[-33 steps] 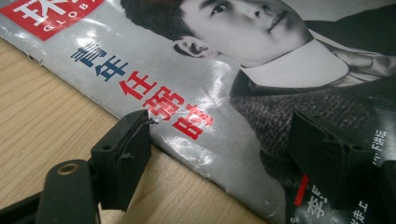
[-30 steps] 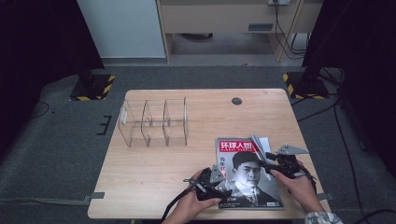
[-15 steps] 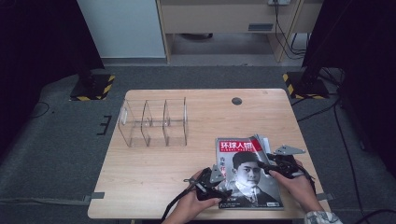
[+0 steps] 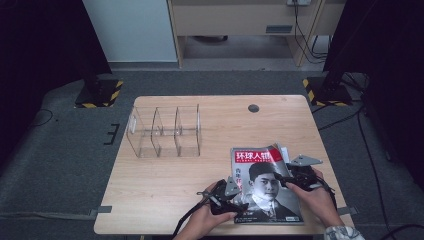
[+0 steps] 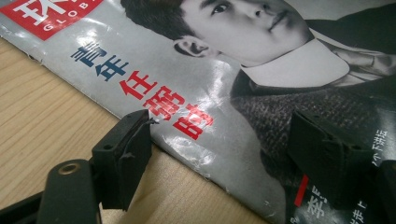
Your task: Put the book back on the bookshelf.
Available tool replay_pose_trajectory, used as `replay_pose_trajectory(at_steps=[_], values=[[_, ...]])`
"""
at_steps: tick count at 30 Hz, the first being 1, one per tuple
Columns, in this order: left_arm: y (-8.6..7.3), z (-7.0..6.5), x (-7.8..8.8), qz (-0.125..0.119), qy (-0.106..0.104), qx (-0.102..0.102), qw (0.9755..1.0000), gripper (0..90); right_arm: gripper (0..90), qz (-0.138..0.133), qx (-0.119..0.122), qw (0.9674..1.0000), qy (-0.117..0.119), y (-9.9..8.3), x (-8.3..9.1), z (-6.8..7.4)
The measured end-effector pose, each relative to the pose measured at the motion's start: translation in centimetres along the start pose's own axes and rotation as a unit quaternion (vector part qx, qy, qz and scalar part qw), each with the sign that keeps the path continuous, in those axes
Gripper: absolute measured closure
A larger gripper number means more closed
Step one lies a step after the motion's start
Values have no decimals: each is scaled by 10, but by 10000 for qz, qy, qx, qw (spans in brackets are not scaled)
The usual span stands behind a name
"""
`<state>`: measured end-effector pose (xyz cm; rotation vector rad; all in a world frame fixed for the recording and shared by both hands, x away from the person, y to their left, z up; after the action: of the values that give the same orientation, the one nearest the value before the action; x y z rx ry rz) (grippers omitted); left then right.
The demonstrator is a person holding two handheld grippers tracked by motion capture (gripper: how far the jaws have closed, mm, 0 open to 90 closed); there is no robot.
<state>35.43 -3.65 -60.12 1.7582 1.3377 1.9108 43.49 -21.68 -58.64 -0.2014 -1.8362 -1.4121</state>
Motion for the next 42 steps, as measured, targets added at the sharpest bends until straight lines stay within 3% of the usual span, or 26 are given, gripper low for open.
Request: replay_pose_trajectory(at_steps=[7,13,17,20,21,24,29,33,38,42], values=[[0,0,0,11,-4,-8,10000,216,380,183,-95,9998,-13,-6,-7,-5],[0,0,0,4,-3,-5,10000,216,492,-140,-43,9995,270,4,3,5],[0,0,0,-11,-1,-3,10000,217,493,136,-131,9997,120,-6,-4,-2],[0,0,0,-7,-7,-17,10000,217,499,193,-203,9995,139,-8,-7,-3],[0,0,0,-2,-7,-24,10000,217,561,191,-130,9997,100,-7,-6,-3],[0,0,0,-11,-16,-13,10000,217,613,117,-102,9998,85,-5,-5,-3],[0,0,0,-35,-16,-12,10000,217,622,167,-100,9998,26,-5,-6,-2],[0,0,0,-75,-29,-18,10000,217,780,109,-86,9999,-44,0,-2,-4],[0,2,0,-110,-57,-6,9999,201,850,44,-5,10000,-79,4,2,-2],[3,6,-3,-129,-93,209,9997,106,872,-64,61,9999,-109,10,5,0]])
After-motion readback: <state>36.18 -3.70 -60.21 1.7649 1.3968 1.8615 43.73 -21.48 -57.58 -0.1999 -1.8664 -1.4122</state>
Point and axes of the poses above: each handheld gripper's, and its own axes: x roughly backward along the jaws, y roughly out of its top, z roughly to its left, the point moved 10 cm from there along -x, roughly forward along the jaws, and after that the axes turned 7 degrees about -y, right-handed, at the moved point
